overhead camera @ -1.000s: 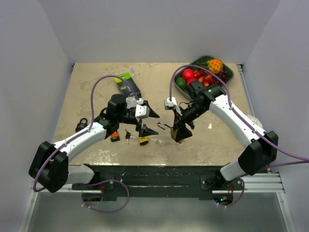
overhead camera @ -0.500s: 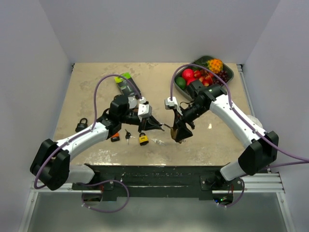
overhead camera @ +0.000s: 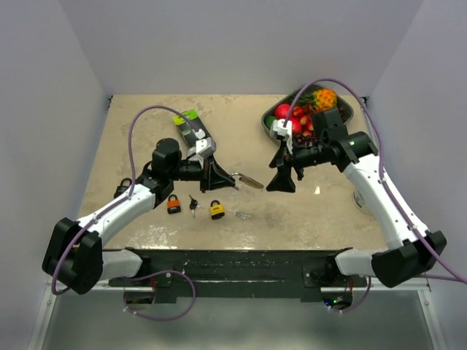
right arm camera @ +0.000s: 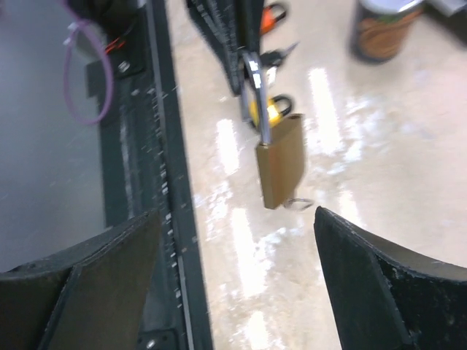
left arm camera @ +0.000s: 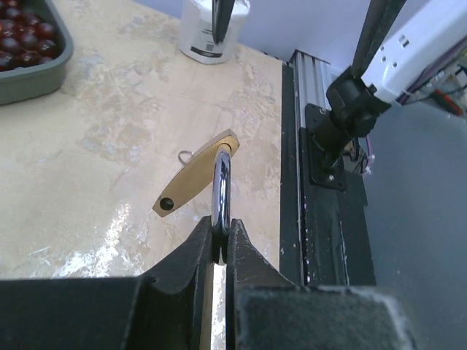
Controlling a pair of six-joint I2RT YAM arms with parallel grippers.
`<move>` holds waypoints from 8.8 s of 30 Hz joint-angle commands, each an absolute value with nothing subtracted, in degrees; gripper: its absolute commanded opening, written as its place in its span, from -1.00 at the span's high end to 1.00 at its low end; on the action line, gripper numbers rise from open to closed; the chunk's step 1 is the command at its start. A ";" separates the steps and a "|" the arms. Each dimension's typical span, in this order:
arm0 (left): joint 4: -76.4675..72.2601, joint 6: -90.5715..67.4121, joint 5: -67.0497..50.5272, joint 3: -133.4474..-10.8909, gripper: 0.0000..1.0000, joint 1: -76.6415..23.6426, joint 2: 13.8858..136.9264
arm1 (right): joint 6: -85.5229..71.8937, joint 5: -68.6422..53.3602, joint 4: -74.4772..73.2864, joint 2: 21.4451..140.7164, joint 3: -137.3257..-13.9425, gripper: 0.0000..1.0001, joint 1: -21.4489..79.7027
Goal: Lock with the key
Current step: Pick up the lock from the center of the board, then lock the lock.
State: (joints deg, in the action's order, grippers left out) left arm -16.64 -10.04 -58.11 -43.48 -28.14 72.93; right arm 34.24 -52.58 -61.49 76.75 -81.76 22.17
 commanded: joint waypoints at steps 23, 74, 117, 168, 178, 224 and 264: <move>-33.13 -32.16 -59.41 -47.55 1.00 -27.25 61.96 | 18.20 -59.59 -23.39 57.56 -57.92 -0.68 21.53; -33.22 -31.81 -56.95 -39.65 1.00 -35.85 62.31 | -4.38 -65.92 1.65 65.74 -60.38 1.00 29.35; -9.08 -16.02 -53.79 -41.11 1.00 -43.86 67.32 | 23.63 -69.00 -23.81 72.16 -81.72 1.00 33.22; -25.38 -30.13 -65.13 -46.59 1.00 -19.78 63.02 | 26.99 -68.03 -30.94 68.56 -71.64 -0.51 22.41; -42.17 -45.87 -64.95 -43.33 1.00 -19.78 62.05 | -2.08 -59.18 5.24 59.86 -53.11 -0.98 22.68; -56.78 -59.32 -57.39 -39.02 1.00 -20.48 61.52 | -10.81 -48.08 26.36 65.04 -47.73 -0.07 33.13; 10.11 3.08 -66.53 -52.91 0.88 -25.14 59.59 | -3.96 -61.52 4.75 64.86 -57.92 1.00 33.40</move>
State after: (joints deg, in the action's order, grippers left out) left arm 15.55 4.82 -67.09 -53.32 -24.53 61.32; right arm -3.44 -57.89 1.23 65.36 -53.45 33.06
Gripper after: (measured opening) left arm 0.190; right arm 0.234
